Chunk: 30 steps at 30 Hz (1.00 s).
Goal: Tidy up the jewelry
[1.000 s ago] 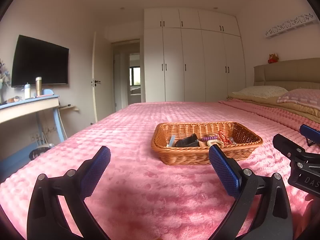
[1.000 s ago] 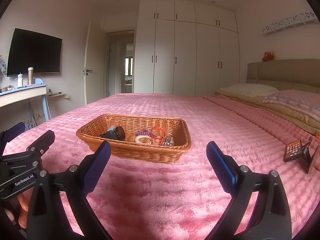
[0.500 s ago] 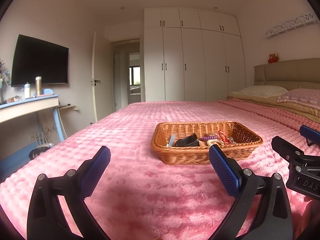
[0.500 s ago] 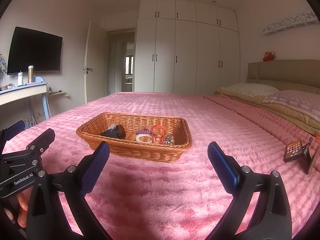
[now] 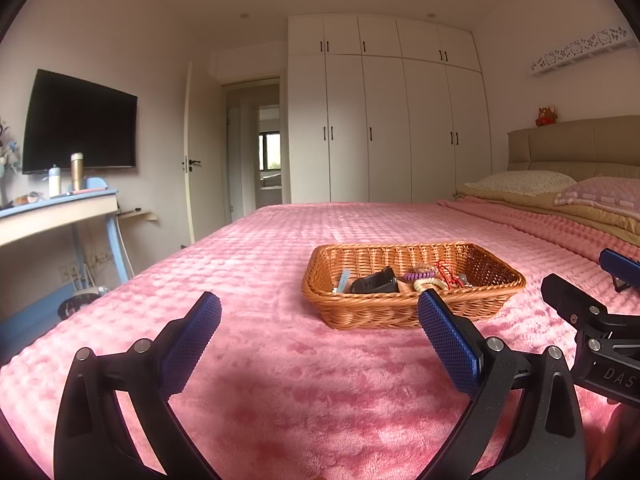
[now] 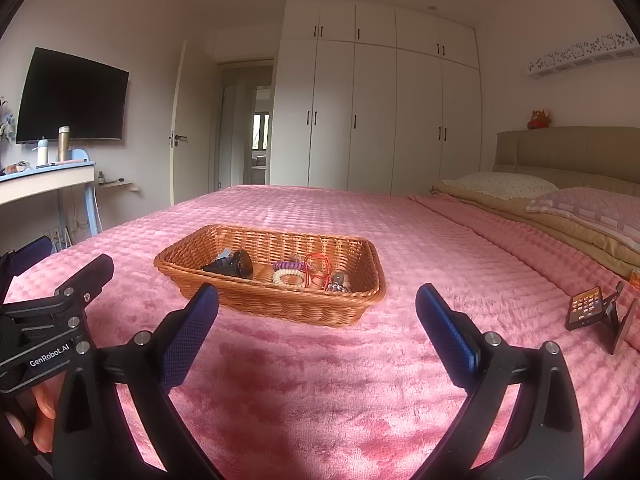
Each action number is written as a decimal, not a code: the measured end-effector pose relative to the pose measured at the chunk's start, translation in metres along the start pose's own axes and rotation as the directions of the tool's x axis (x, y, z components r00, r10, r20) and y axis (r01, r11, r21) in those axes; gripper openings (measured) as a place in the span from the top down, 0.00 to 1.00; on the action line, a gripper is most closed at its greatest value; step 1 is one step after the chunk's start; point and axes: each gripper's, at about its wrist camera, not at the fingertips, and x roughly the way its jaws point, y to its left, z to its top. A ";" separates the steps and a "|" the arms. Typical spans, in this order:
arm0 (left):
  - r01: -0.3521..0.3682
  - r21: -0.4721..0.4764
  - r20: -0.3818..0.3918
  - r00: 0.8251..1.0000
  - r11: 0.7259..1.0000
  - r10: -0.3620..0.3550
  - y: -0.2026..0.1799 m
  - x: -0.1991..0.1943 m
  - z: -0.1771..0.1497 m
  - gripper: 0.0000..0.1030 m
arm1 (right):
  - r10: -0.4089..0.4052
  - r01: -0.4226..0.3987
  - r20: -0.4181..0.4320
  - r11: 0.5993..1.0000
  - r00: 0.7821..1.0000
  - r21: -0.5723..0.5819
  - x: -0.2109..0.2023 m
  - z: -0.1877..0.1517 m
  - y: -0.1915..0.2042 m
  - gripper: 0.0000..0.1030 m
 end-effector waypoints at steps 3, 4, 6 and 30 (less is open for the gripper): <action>0.000 0.000 0.000 1.000 1.000 0.000 0.000 0.000 0.000 0.07 | 0.000 0.000 0.002 1.000 1.000 -0.004 -0.001 0.000 0.001 0.08; 0.000 0.000 0.000 1.000 1.000 0.000 0.000 0.000 -0.001 0.07 | 0.000 0.000 0.002 1.000 1.000 -0.005 -0.001 0.000 0.000 0.08; 0.000 0.001 -0.001 1.000 1.000 0.000 0.000 0.000 0.000 0.07 | 0.000 0.000 0.002 1.000 1.000 -0.007 0.000 0.000 0.000 0.08; 0.006 0.007 -0.009 1.000 1.000 -0.006 -0.001 0.002 -0.002 0.07 | 0.001 -0.001 -0.001 1.000 1.000 -0.011 0.001 -0.002 0.003 0.08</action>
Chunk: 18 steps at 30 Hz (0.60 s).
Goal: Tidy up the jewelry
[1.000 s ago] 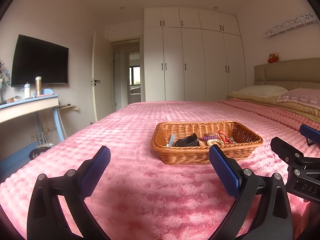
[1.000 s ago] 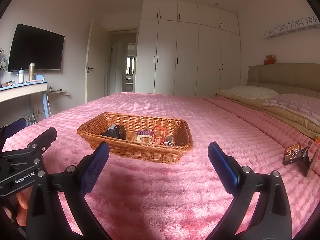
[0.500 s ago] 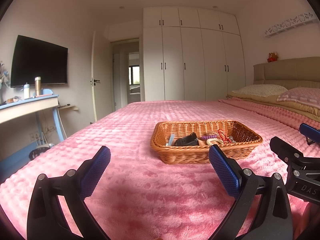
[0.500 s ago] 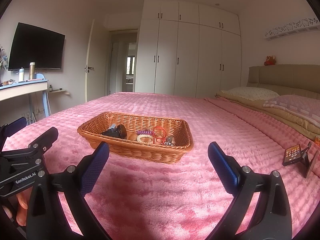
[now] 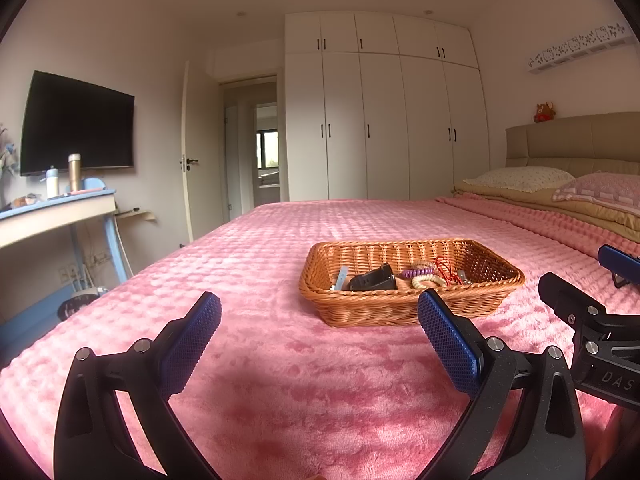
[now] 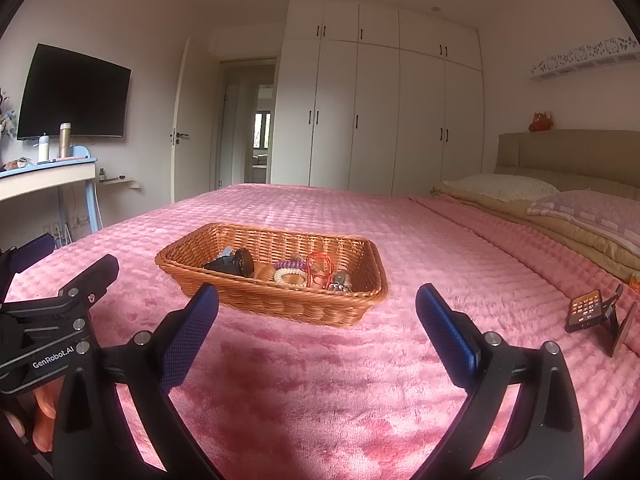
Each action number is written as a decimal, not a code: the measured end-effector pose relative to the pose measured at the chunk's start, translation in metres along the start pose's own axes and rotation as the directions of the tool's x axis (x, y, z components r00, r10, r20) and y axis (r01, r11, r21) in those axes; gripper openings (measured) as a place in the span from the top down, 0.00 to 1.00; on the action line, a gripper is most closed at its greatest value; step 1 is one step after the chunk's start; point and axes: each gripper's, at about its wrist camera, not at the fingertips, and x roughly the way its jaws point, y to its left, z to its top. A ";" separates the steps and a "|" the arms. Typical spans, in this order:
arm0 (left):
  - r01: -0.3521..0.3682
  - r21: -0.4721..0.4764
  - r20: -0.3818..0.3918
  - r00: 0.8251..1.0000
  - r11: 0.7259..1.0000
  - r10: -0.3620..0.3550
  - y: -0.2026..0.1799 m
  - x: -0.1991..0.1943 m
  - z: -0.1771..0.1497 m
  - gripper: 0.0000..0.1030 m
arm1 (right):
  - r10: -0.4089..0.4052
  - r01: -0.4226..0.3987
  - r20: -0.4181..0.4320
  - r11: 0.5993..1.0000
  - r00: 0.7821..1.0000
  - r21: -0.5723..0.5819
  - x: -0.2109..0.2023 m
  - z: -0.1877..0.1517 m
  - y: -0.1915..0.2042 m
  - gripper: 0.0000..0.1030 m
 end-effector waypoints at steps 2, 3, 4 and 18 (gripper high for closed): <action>0.001 0.000 0.000 1.000 1.000 -0.001 0.000 0.000 0.000 0.07 | -0.001 0.001 0.000 1.000 1.000 -0.001 0.000 0.000 0.000 0.08; 0.000 0.000 -0.001 1.000 1.000 0.000 0.000 0.000 0.000 0.07 | -0.001 0.001 0.000 1.000 1.000 -0.001 0.000 0.000 0.000 0.08; 0.000 0.000 -0.001 1.000 1.000 0.000 0.000 0.000 0.000 0.07 | -0.001 0.001 0.000 1.000 1.000 -0.002 0.000 0.000 0.001 0.08; 0.000 0.017 0.005 1.000 1.000 0.000 -0.002 0.000 0.001 0.07 | -0.001 0.001 -0.001 1.000 1.000 -0.002 -0.001 0.000 0.001 0.08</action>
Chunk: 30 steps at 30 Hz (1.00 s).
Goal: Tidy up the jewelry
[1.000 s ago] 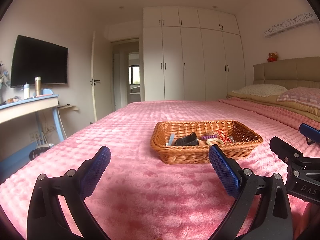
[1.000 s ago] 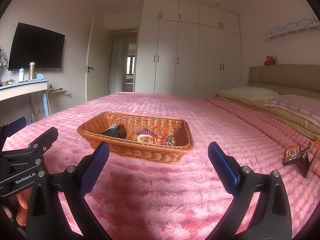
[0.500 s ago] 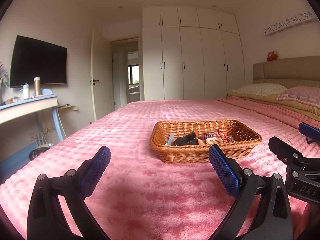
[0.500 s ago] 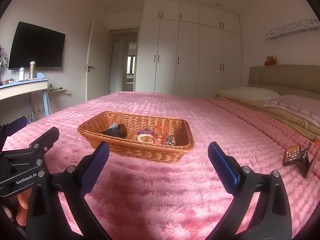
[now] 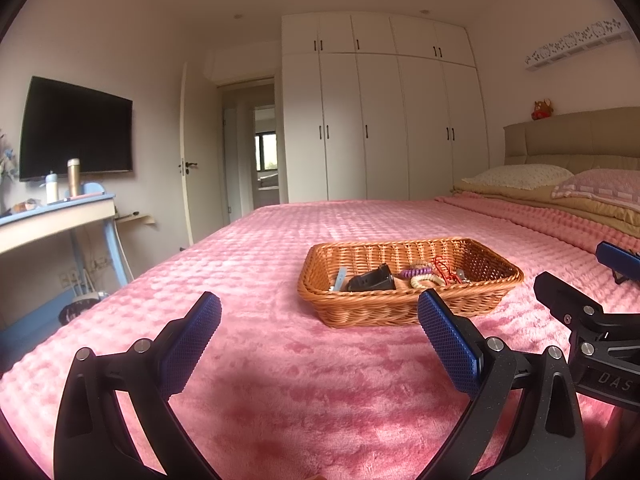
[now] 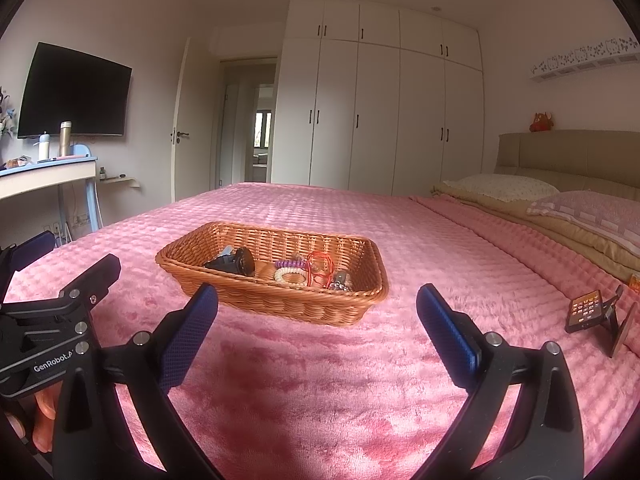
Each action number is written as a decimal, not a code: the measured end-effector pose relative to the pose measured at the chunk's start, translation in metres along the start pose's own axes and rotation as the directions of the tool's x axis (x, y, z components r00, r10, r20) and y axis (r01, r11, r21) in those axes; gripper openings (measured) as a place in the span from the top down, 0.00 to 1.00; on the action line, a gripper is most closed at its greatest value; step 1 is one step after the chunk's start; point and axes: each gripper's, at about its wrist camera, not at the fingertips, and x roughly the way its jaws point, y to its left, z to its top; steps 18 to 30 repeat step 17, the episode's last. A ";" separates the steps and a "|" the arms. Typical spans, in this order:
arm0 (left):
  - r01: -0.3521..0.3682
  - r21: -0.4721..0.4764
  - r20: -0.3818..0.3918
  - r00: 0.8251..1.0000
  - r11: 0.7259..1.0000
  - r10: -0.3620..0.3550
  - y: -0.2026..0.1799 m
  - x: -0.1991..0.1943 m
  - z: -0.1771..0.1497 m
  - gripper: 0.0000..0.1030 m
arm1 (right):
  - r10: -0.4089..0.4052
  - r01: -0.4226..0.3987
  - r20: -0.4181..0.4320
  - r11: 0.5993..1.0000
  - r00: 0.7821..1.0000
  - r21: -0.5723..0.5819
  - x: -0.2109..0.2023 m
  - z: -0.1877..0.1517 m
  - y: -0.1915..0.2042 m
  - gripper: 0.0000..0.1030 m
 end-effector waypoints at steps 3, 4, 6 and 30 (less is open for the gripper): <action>0.004 -0.003 0.000 1.000 1.000 -0.004 0.000 0.000 0.000 0.07 | 0.000 0.000 0.000 1.000 1.000 0.000 0.000 0.000 0.000 0.08; 0.007 -0.009 0.001 1.000 1.000 -0.007 0.001 0.000 0.000 0.07 | 0.000 0.000 0.000 1.000 1.000 0.000 0.000 0.000 0.000 0.08; 0.010 -0.018 0.000 1.000 1.000 -0.010 0.003 0.000 0.000 0.07 | 0.000 0.000 0.000 1.000 1.000 0.000 0.000 0.000 0.000 0.08; 0.005 -0.020 0.010 1.000 1.000 -0.005 0.005 -0.003 0.002 0.07 | -0.001 0.001 0.000 1.000 1.000 -0.001 0.000 0.000 0.000 0.08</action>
